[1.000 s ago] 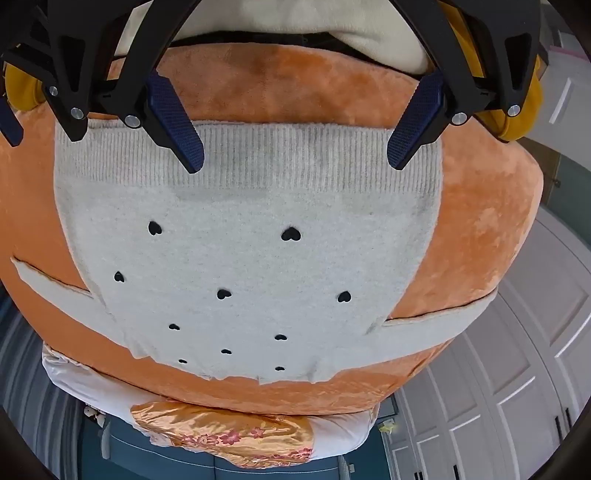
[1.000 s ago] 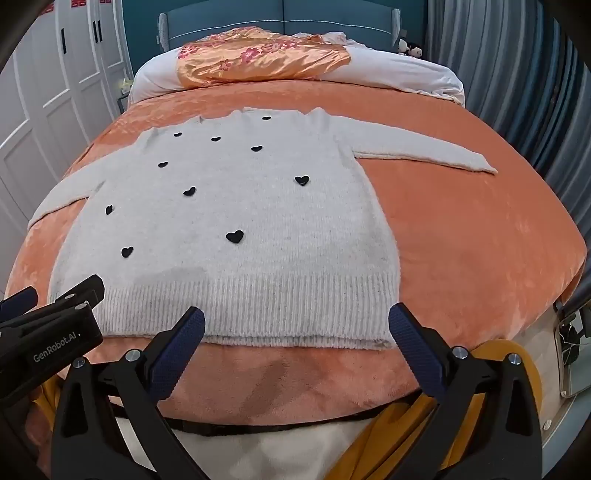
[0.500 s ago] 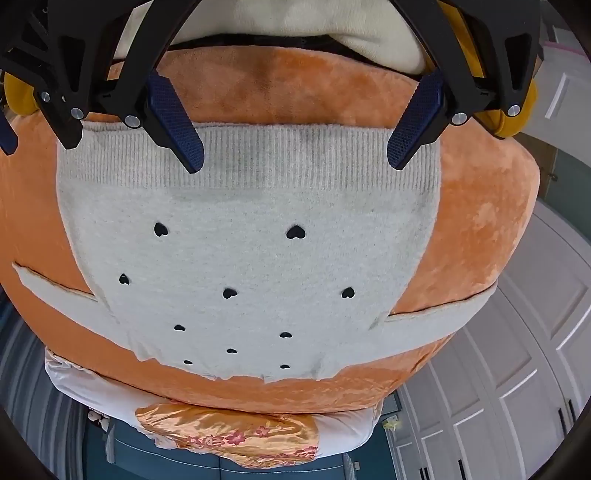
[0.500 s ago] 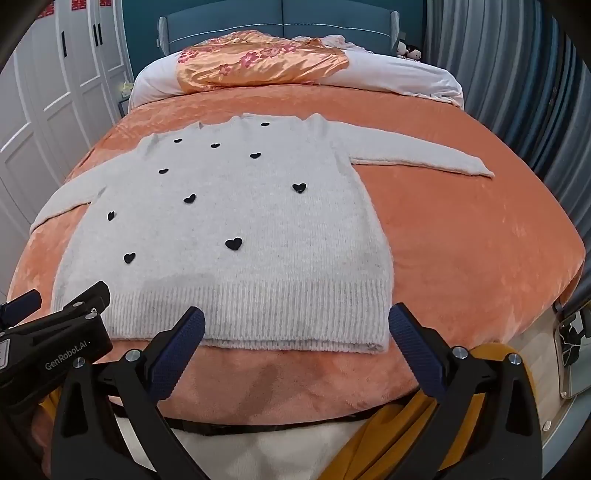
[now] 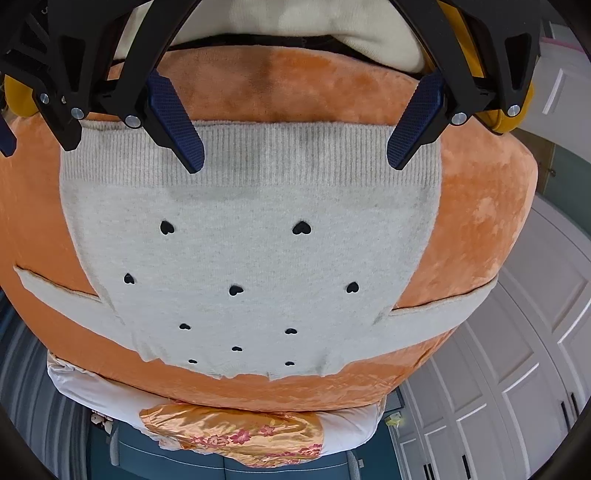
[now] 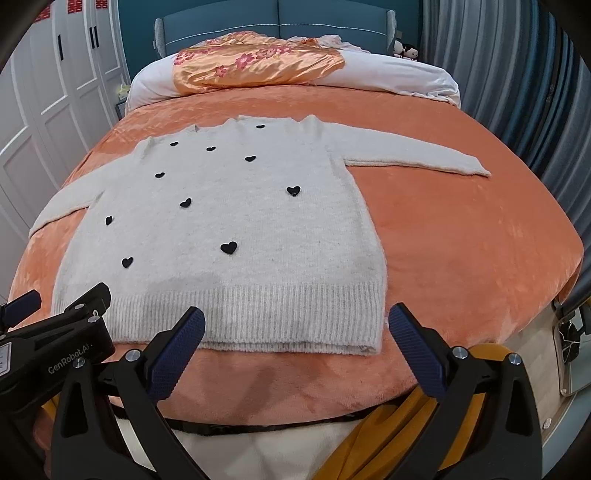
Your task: Fold small clothes
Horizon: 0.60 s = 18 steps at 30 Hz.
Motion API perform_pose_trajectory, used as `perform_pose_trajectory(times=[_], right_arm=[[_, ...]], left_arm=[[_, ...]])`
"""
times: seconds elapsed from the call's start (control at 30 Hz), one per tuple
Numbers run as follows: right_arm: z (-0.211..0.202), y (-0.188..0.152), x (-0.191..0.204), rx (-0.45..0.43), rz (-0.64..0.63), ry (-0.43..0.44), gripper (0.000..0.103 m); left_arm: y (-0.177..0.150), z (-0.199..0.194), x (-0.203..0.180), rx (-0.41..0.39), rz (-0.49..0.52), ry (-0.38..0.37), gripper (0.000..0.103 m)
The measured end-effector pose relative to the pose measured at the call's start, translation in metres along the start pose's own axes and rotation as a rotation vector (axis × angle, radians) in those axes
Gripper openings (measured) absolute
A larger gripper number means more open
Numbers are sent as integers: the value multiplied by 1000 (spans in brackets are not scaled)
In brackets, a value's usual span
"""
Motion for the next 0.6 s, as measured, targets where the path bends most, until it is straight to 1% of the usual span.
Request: perform_pose_trajectory(times=[0.6], right_arm=[[4,-2,-1,19,5,3,97]], left_arm=[[-3,5,1,14,3,1,96]])
Point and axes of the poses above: each gripper's, at about its wrist camera, not at the fingertips, and z roughly the way its jaws point, x to its left, y to its top, the point moved 6 cm from there along z, roughly the way its jaws point, and after that the axes turned 11 degrees about y, right-handed, at the moved point
